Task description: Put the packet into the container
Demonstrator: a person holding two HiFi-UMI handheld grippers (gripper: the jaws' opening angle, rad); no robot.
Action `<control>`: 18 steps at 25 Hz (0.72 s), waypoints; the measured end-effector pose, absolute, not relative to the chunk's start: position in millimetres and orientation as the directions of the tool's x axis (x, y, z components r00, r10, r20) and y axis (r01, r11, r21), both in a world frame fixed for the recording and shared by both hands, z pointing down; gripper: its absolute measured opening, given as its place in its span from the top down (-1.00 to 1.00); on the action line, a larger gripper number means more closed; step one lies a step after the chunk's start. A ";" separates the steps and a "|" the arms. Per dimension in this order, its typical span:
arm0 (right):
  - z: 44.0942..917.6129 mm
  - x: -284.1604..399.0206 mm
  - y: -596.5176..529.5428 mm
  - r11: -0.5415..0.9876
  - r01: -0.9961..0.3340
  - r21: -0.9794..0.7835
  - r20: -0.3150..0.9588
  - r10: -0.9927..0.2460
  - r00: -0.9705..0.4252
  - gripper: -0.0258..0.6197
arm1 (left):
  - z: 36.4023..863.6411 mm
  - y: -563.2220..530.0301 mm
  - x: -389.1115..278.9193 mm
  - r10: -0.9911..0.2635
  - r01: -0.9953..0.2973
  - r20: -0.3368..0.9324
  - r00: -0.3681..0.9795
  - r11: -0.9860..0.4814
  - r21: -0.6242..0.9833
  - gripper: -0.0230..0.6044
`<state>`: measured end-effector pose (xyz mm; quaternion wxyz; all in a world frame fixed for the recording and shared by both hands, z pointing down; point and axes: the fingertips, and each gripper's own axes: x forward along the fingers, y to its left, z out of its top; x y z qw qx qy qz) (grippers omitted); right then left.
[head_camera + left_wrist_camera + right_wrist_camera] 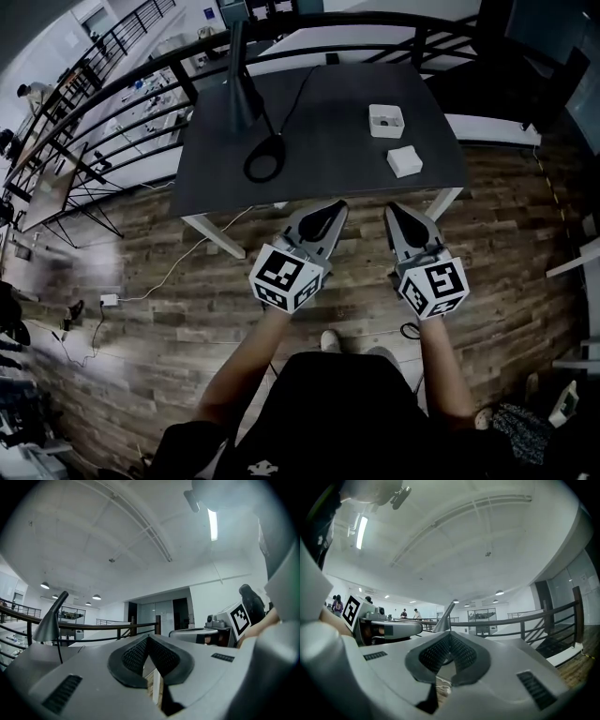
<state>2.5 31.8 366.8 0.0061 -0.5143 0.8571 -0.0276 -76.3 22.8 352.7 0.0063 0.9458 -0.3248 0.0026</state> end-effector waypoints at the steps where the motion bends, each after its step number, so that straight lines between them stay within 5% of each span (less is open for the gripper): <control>1: 369.7 0.1 30.2 0.466 -0.883 -0.055 0.021 -0.884 -0.468 0.91 | 355.4 19.6 -80.1 -0.616 -0.616 0.010 0.788 -0.788 0.015 0.91; 18: 378.5 11.7 -45.6 0.474 -0.879 -0.055 0.031 -0.879 -0.476 0.91 | 366.6 -49.7 -83.9 -0.654 -0.653 -0.021 0.756 -0.756 0.047 0.91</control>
